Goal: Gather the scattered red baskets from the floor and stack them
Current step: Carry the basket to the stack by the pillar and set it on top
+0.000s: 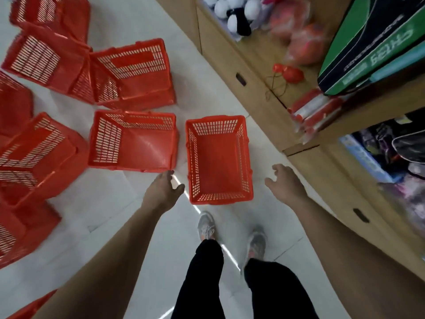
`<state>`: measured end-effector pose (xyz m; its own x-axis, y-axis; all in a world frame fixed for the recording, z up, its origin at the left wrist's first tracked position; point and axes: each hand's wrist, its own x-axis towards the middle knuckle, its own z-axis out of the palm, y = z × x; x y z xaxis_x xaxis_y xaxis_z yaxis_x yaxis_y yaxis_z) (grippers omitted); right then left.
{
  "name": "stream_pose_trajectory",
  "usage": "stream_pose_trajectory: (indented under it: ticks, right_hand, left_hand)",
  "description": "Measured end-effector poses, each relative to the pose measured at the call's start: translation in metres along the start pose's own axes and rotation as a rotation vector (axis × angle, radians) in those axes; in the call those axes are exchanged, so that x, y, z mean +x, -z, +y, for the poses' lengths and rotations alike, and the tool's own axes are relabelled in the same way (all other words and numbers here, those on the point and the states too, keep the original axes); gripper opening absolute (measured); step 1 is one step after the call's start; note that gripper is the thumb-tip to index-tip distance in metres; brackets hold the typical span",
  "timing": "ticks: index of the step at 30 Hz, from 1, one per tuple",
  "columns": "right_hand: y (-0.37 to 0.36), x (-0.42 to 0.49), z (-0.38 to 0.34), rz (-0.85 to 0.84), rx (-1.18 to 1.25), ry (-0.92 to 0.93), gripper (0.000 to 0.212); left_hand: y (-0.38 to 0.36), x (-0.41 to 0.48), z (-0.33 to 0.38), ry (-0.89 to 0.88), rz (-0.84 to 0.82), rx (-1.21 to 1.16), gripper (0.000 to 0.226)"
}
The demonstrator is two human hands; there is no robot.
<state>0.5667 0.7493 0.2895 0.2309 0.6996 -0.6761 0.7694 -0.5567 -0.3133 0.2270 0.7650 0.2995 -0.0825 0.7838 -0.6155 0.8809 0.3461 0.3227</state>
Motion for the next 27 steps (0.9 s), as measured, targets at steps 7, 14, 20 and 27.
stream_pose_trajectory:
  ticks: [7, 14, 20, 27]
  right_hand:
    - [-0.122, 0.185, 0.037, -0.108, -0.011, 0.001, 0.038]
    - [-0.233, 0.324, 0.086, 0.077, 0.235, 0.041, 0.032]
    - [-0.238, 0.308, 0.08, 0.28, 0.307, 0.094, 0.032]
    - [-0.133, 0.182, 0.037, 0.291, 0.312, 0.057, 0.032]
  left_hand:
    - [-0.138, 0.174, -0.032, 0.146, -0.043, -0.107, 0.071]
    - [-0.256, 0.277, -0.078, 0.189, 0.115, -0.261, 0.055]
    - [-0.271, 0.281, -0.095, 0.151, 0.178, -0.258, 0.028]
    - [-0.184, 0.162, -0.067, 0.145, 0.142, -0.369, 0.037]
